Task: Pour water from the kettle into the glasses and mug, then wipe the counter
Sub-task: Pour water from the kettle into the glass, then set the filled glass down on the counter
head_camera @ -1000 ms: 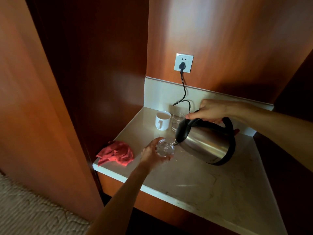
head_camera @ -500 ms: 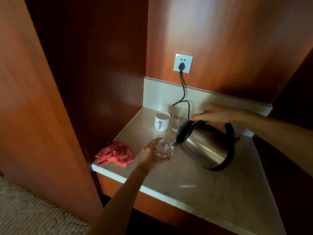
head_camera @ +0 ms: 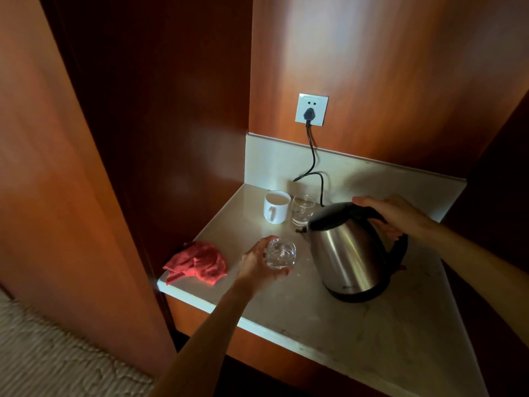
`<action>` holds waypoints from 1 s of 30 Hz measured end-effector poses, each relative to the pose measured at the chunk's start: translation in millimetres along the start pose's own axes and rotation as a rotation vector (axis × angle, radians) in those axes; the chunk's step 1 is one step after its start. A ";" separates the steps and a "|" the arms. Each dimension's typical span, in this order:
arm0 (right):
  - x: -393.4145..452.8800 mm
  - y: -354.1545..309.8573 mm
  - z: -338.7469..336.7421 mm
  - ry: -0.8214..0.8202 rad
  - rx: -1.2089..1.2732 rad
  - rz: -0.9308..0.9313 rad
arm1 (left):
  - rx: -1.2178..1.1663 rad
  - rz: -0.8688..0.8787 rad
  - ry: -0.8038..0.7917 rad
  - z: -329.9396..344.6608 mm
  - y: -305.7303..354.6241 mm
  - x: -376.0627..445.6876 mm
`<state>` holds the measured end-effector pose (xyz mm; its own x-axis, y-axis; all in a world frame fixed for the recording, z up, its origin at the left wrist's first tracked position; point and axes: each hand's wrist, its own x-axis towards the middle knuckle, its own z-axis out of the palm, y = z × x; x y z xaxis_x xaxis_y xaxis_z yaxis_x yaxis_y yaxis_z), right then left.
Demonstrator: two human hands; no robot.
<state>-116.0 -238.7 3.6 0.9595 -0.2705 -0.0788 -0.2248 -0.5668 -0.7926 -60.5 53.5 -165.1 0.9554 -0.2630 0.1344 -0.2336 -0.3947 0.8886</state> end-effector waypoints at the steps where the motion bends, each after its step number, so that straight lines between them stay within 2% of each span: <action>1: -0.2 2.6 -2.2 0.039 0.052 0.016 | -0.008 -0.002 0.005 -0.1 0.0 0.0; 5: 5.6 9.5 -12.3 0.231 0.231 0.091 | 0.011 0.014 -0.001 -0.4 1.8 -0.1; 10: 17.0 20.5 -15.3 0.441 0.479 0.090 | 0.017 0.020 0.013 1.1 0.8 2.5; 16: 35.0 50.7 -11.9 0.607 0.470 0.151 | 0.037 0.026 0.021 2.9 -1.8 4.5; 21: 43.4 76.0 -8.0 0.685 0.528 0.174 | 0.022 0.032 0.013 3.5 -4.6 6.3; 25: 43.6 83.2 -7.9 0.684 0.572 0.117 | 0.029 0.027 0.009 2.8 -5.8 7.8; 30: 46.0 92.9 -8.5 0.686 0.499 0.074 | 0.052 0.005 0.030 3.6 0.1 7.8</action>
<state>-94.2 -310.5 -68.5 0.5941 -0.7961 0.1155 -0.0275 -0.1635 -0.9862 -53.7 48.3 -165.5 0.9589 -0.2392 0.1525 -0.2469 -0.4387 0.8641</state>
